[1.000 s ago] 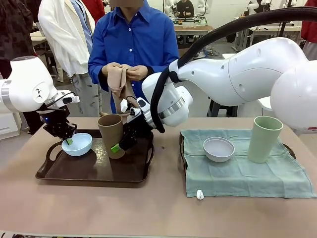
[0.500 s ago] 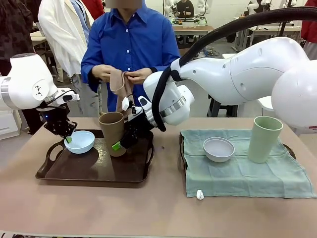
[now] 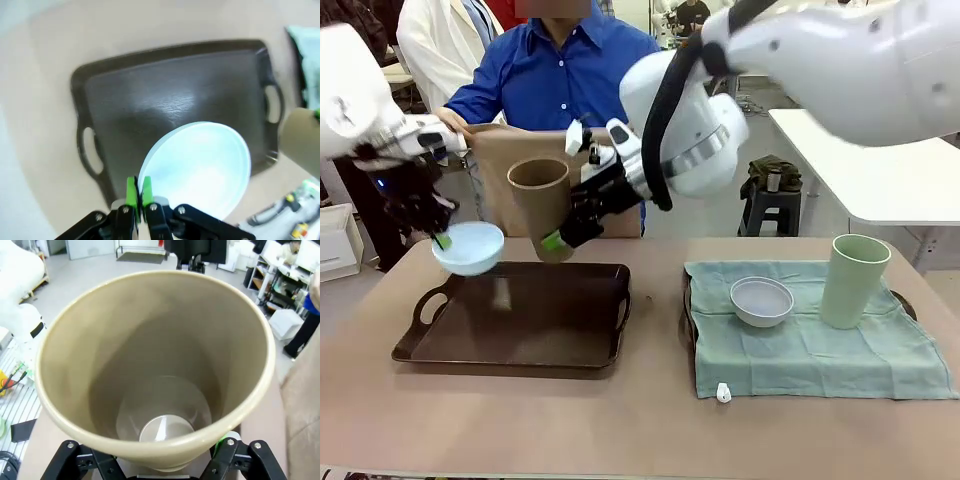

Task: Set up a tray with a mat and arrange the tableware.
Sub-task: Pick up the Picnic Bowl and Reusable plastic cup from the Handle tray in front of the human's position and hold them in the air, then place the Picnic Bowl and Reusable plastic cup back onto the Handle tray in front of the human's position.

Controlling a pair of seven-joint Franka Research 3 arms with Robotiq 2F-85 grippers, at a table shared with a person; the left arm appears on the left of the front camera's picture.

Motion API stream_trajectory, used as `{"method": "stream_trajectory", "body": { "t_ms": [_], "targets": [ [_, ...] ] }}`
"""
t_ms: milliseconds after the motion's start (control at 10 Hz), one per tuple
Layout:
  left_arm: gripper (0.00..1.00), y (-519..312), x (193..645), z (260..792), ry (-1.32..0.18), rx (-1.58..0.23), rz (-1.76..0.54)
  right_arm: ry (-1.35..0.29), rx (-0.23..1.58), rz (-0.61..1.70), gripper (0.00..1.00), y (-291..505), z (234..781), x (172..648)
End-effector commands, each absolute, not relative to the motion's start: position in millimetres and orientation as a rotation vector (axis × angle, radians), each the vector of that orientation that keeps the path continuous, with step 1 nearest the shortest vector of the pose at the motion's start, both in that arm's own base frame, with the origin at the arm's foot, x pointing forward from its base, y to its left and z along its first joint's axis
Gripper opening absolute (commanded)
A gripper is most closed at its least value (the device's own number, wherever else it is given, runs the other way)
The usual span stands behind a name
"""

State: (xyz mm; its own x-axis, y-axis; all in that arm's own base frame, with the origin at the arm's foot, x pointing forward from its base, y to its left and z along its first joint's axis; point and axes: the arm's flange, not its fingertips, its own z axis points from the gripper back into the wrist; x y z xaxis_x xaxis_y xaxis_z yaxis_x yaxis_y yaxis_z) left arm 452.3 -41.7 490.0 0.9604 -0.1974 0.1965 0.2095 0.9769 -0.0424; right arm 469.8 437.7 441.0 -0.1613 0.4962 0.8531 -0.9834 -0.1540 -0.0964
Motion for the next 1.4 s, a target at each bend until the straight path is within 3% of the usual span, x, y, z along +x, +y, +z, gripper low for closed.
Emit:
{"method": "stream_trajectory", "body": {
  "t_ms": [0,300,1300],
  "targets": [
    [0.00,-50.3,420.0,534.1,-0.273,-0.042,-0.236,-0.878,0.751,1.605,0.09,417.1,458.3,428.2],
    [0.00,-61.8,403.9,567.3,-0.323,-0.019,-0.197,-0.901,0.705,1.627,0.09,411.1,491.0,398.0],
    [0.00,-58.7,399.6,578.4,-0.341,-0.039,-0.237,-0.894,0.705,1.666,0.09,417.9,497.6,406.2]
  ]
}}
